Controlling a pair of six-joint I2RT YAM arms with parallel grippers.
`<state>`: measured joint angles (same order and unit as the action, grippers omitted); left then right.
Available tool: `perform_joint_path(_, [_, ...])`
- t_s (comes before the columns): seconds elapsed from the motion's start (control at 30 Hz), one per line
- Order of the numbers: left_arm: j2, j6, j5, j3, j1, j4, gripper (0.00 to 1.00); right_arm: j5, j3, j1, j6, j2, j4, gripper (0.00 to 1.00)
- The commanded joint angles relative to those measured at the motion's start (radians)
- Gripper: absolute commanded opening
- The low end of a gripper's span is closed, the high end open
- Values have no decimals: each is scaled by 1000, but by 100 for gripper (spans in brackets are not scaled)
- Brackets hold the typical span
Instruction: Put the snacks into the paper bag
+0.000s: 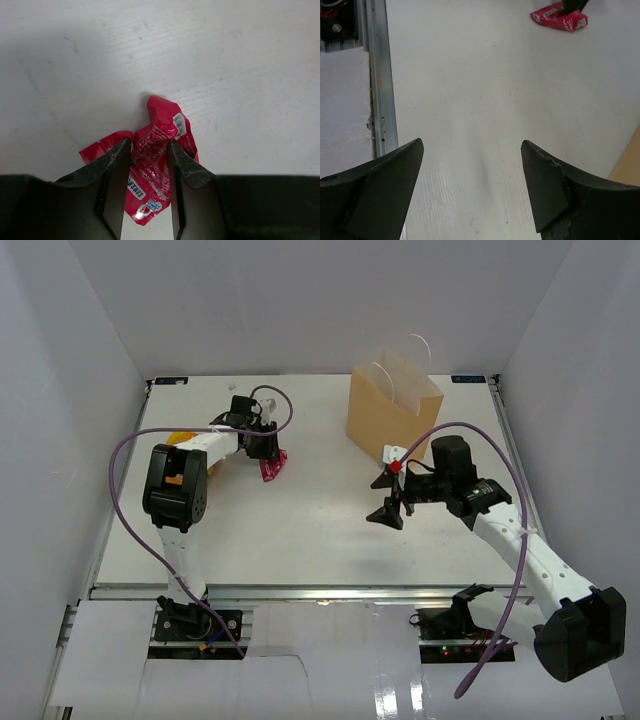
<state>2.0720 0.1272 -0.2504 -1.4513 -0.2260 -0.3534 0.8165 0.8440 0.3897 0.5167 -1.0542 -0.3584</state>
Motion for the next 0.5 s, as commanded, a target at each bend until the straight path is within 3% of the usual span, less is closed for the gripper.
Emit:
perform_joint_path(0.0, [-65,-1,-178,72,-9,-53,13,75,61,61,259,-26,-86,85])
perform_joint_path(0.13, [-122,25,-336,132,-9,-33,11,-40,96,185,564,-85,-129,91])
perform_joint_path(0.3, [-182,64,-498,226,-13,20,10,-243,118,288,569,-234,63,91])
perform_joint_path(0.47, [-231,115,-639,302,-15,73,10,-344,141,342,528,-354,255,91])
